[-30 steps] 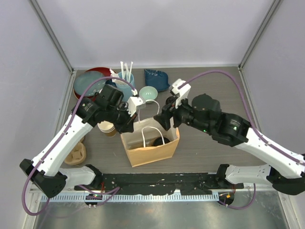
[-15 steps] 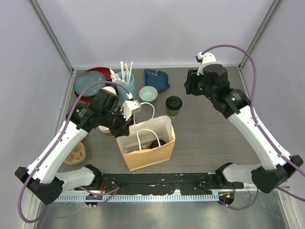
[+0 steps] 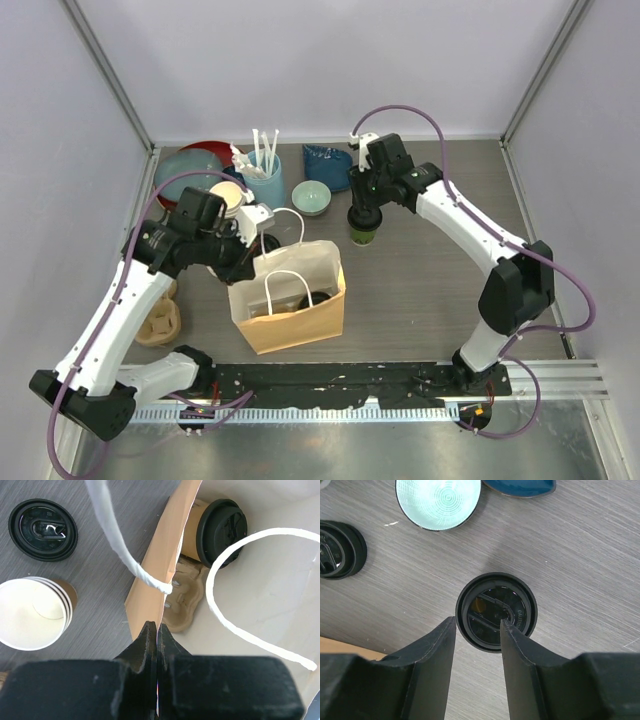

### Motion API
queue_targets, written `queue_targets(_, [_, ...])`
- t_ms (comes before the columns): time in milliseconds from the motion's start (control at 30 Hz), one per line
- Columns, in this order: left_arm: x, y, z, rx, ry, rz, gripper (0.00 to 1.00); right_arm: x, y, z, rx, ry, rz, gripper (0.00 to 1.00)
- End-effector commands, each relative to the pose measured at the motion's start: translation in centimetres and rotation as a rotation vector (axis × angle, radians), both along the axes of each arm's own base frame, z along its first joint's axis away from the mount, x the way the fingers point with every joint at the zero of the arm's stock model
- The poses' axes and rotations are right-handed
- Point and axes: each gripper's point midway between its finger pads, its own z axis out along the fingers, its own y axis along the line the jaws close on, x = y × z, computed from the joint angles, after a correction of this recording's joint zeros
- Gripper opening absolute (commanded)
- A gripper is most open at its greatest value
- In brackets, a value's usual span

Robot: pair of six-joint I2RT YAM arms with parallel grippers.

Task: Pack the takeout coffee

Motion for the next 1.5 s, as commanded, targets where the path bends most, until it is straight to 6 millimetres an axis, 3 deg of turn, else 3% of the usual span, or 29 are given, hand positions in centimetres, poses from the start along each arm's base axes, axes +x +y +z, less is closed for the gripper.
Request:
queue_targets(0, [0.0, 0.7, 0.1, 0.01, -0.006, 0.014, 0.0, 0.4, 2.2, 2.3, 0.015, -0.076, 0.081, 0.46])
queue_targets(367, [0.0, 0.5, 0.1, -0.004, -0.003, 0.006, 0.0, 1.0, 2.4, -2.2, -0.123, -0.007, 0.072, 0.43])
queue_targets(667, [-0.4, 0.2, 0.4, -0.02, -0.002, -0.012, 0.0, 1.3, 2.6, -4.0, -0.233, -0.008, 0.055, 0.4])
queue_targets(833, [-0.5, 0.2, 0.4, -0.022, 0.003, -0.017, 0.0, 1.5, 2.2, -5.1, -0.267, 0.005, 0.035, 0.33])
queue_targets(933, [-0.5, 0.1, 0.3, -0.023, 0.006, -0.019, 0.0, 1.4, 2.1, -5.2, -0.273, 0.011, 0.034, 0.22])
queue_targets(1100, [-0.4, -0.2, 0.6, -0.037, 0.01, -0.028, 0.0, 0.8, 1.4, -4.1, -0.274, 0.011, 0.018, 0.01])
queue_targets(1333, [-0.2, -0.7, 0.9, -0.057, 0.024, -0.029, 0.0, -1.0, 0.3, -0.1, -0.221, -0.022, -0.009, 0.01])
queue_targets(1467, [-0.1, -1.0, 1.0, -0.07, 0.027, -0.033, 0.0, -2.3, -0.7, 3.3, -0.19, -0.057, -0.029, 0.01])
